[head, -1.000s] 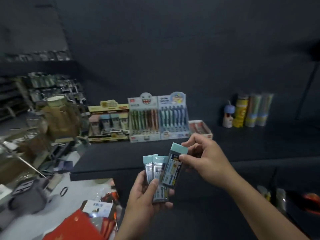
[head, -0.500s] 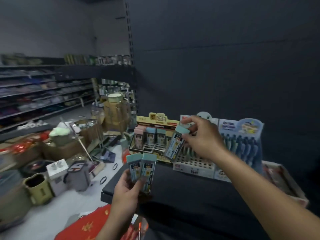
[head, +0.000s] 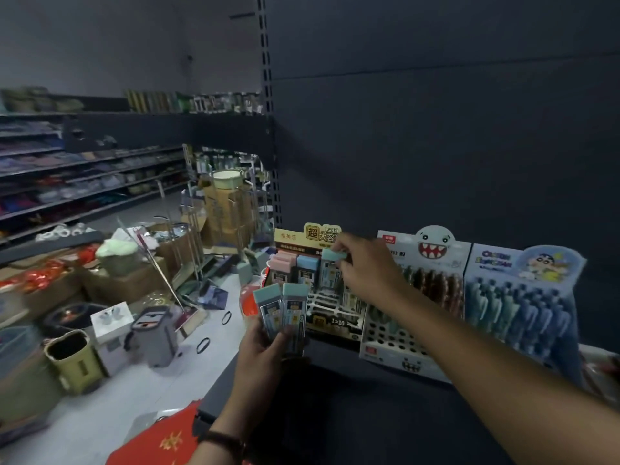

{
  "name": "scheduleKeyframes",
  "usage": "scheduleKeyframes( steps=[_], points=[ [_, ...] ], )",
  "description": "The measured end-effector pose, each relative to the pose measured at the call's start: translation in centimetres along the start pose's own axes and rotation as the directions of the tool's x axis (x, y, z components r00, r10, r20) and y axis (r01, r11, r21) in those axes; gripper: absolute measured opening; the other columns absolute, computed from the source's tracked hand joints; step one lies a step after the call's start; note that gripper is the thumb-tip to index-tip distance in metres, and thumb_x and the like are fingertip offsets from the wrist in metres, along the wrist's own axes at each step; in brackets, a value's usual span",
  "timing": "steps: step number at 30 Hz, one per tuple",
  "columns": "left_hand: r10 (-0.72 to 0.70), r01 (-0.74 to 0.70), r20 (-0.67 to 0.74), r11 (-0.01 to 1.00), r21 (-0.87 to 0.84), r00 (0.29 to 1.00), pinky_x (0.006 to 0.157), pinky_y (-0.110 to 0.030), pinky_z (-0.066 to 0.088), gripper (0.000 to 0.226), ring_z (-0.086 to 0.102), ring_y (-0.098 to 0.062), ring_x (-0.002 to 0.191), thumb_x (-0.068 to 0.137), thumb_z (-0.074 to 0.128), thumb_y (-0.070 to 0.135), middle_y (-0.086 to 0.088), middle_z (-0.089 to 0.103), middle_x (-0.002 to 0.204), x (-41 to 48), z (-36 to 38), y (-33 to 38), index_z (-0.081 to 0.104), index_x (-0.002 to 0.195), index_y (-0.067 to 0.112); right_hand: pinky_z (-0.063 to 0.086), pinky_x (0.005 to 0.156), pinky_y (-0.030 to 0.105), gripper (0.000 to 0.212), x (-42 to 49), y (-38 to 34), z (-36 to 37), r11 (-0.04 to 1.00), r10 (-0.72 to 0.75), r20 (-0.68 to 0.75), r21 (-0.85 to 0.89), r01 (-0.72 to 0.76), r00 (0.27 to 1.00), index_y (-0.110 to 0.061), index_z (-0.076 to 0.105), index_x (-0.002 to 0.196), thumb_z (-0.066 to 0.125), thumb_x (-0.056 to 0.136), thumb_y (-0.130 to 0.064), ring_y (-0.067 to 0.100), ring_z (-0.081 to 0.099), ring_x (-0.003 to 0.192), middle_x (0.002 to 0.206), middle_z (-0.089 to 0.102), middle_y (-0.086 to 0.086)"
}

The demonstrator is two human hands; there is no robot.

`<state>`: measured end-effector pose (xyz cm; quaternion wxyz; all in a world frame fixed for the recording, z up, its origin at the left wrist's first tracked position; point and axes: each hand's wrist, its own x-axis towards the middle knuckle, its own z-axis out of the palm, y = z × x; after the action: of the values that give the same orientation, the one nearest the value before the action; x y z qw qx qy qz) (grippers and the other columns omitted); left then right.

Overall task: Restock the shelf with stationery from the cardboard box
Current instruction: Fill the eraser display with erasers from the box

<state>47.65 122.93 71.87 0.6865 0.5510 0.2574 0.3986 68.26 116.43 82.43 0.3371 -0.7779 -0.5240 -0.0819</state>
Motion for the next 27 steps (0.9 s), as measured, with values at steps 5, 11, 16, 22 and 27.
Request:
scheduleKeyframes(
  steps=[5,11,16,22,27],
  points=[
    [0.002,-0.001,0.010,0.999,-0.050,1.000,0.076,-0.051,0.065,0.032,0.077,-0.035,0.103,0.104,0.060,0.006,-0.009,0.078,0.117,0.9,-0.3,-0.3,0.062,0.133,0.019,0.054,0.061,0.033,0.023,0.5,0.1,1.5,0.994,0.043,-0.009,-0.097,-0.044,0.999,-0.031,0.062,0.103,0.073,0.094,-0.013,0.008,0.058,0.063,0.095,0.070,-0.007],
    [0.000,0.001,0.031,0.998,-0.059,1.000,0.080,-0.055,0.065,0.031,0.077,-0.031,0.103,0.105,0.059,0.009,-0.007,0.078,0.118,2.3,-0.4,-0.4,0.060,0.133,0.022,0.053,0.059,0.029,0.024,1.2,-0.3,1.6,0.986,0.059,0.016,-0.158,-0.056,0.998,-0.029,0.065,0.104,0.074,0.091,-0.010,0.005,0.057,0.060,0.102,0.072,-0.003],
    [0.002,0.001,0.032,0.998,-0.066,0.999,0.082,-0.057,0.064,0.031,0.077,-0.033,0.104,0.107,0.058,0.009,-0.008,0.078,0.119,2.6,-0.4,-0.8,0.060,0.134,0.023,0.040,0.054,0.024,0.023,1.9,-0.2,2.5,0.964,0.048,-0.009,-0.262,-0.048,0.999,-0.025,0.069,0.113,0.073,0.094,-0.012,0.003,0.054,0.062,0.086,0.063,-0.010],
    [0.007,-0.002,0.053,0.995,-0.104,0.999,0.077,-0.046,0.062,0.033,0.076,-0.036,0.107,0.107,0.057,0.009,-0.012,0.077,0.122,2.9,-0.6,-1.2,0.060,0.137,0.021,0.058,0.080,0.034,0.012,2.6,0.3,3.8,0.871,-0.010,0.044,-0.491,0.030,0.999,-0.019,0.078,0.103,0.078,0.092,-0.017,0.017,0.061,0.096,0.108,0.065,-0.002],
    [0.001,0.006,0.079,0.996,-0.085,0.997,0.086,-0.059,0.062,0.036,0.075,-0.035,0.111,0.106,0.059,0.009,-0.009,0.076,0.125,2.8,-0.5,-1.2,0.059,0.139,0.023,0.054,0.076,0.031,0.016,2.4,-0.5,2.3,0.943,0.026,0.045,-0.333,-0.009,0.999,-0.023,0.074,0.111,0.063,0.103,-0.032,0.011,0.061,0.088,0.109,0.063,-0.005]
  ],
)
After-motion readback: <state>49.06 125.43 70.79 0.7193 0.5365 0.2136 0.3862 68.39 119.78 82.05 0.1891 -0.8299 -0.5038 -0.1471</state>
